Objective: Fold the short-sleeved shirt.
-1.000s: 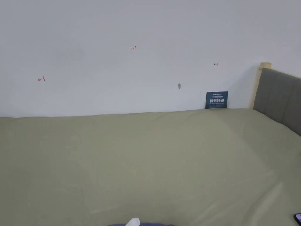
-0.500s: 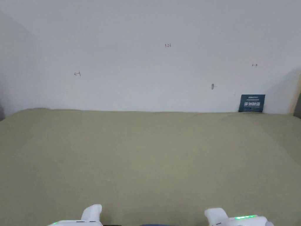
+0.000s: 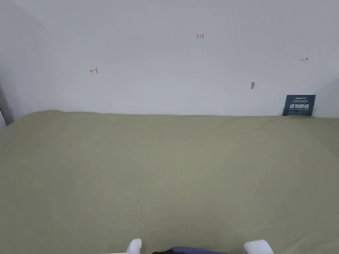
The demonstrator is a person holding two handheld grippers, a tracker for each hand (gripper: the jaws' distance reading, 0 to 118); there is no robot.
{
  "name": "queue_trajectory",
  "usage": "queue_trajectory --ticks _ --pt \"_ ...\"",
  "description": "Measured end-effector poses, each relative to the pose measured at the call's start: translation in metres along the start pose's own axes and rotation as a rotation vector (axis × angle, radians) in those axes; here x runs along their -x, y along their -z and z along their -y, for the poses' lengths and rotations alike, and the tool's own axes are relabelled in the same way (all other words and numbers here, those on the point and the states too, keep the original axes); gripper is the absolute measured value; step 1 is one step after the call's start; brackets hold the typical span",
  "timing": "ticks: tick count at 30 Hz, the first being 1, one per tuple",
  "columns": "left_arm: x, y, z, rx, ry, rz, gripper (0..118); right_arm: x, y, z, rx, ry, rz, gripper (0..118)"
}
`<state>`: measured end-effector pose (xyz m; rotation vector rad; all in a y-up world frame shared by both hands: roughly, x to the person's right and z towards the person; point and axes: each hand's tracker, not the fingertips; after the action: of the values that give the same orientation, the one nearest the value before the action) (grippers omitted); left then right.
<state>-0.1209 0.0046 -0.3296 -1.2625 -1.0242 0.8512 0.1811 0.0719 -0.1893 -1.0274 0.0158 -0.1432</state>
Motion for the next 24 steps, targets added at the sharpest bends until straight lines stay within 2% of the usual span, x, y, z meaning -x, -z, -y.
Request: queue_trajectory --ticks 1,2,4,5,8,10,12,17,20,22,24 --pt "0.000 0.007 0.000 -0.004 -0.032 -0.025 56 -0.003 0.000 0.002 -0.010 0.016 -0.014 0" --pt "-0.003 0.013 0.002 -0.005 -0.034 -0.091 29 -0.006 -0.001 0.004 -0.021 0.038 -0.030 0" --pt "-0.011 0.022 0.010 -0.004 0.118 -0.292 28 -0.012 -0.002 0.006 -0.035 0.091 -0.061 0" --pt "-0.012 0.019 0.014 -0.032 0.163 -0.212 28 -0.015 -0.003 0.007 -0.035 0.120 -0.068 0" --pt "-0.016 0.008 0.015 -0.039 0.106 -0.207 27 -0.018 -0.007 0.009 -0.055 0.178 -0.093 0" --pt "-0.024 -0.002 0.013 -0.058 0.138 -0.202 24 -0.009 -0.012 0.006 -0.068 0.187 -0.072 0" --pt "-0.035 -0.020 0.004 -0.059 0.182 -0.225 23 0.012 -0.019 -0.001 -0.104 0.153 -0.018 0" --pt "-0.048 -0.108 -0.039 -0.094 0.294 -0.379 23 0.086 -0.021 -0.033 -0.254 0.117 0.020 0" --pt "-0.044 -0.180 -0.072 -0.141 0.318 -0.474 23 0.143 -0.003 -0.064 -0.292 0.152 0.047 0" --pt "-0.037 -0.232 -0.095 -0.162 0.333 -0.559 23 0.185 0.010 -0.084 -0.309 0.177 0.026 0" --pt "-0.030 -0.286 -0.120 -0.179 0.337 -0.651 23 0.229 0.020 -0.100 -0.313 0.163 0.011 0"
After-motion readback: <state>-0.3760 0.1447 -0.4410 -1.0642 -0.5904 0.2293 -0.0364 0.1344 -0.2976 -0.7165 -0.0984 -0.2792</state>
